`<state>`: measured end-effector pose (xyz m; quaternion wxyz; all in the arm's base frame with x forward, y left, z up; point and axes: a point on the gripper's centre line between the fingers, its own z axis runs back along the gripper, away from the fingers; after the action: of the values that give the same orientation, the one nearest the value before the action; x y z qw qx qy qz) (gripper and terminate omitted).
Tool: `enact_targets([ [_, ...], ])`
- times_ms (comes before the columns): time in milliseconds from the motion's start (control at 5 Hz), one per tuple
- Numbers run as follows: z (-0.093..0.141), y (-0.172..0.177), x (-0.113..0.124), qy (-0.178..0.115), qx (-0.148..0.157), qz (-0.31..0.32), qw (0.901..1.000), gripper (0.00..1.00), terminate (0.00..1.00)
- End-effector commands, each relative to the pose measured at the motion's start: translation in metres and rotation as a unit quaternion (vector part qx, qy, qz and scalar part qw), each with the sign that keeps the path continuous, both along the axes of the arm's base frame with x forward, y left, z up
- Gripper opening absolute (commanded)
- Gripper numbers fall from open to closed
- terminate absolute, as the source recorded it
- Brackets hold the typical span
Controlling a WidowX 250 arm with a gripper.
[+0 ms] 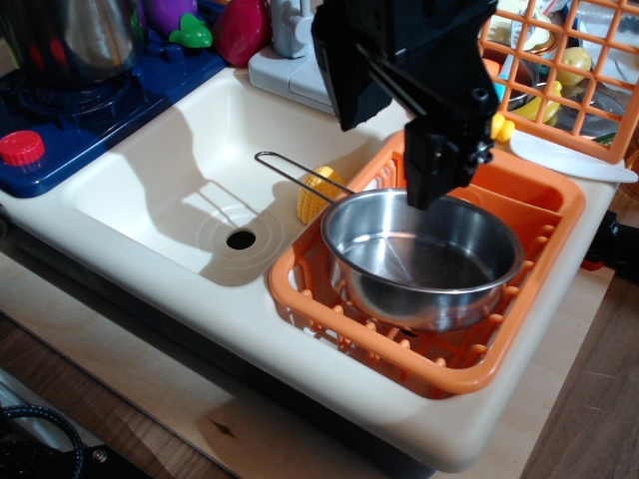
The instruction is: Put pan from drying rack into sink
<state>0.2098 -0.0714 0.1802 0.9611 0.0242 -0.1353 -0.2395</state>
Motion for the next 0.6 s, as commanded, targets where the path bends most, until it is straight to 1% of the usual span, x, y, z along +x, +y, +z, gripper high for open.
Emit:
enact_targets([
  [0,0.001,-0.014,-0.005,-0.008,0.014,-0.063,0.9979,1.0,0.0],
  [200,-0.006,-0.024,-0.003,-0.005,0.028,-0.125,0.9918,1.0,0.0],
  [400,-0.02,-0.039,-0.004,-0.006,0.003,-0.124,0.9923,1.0,0.0],
])
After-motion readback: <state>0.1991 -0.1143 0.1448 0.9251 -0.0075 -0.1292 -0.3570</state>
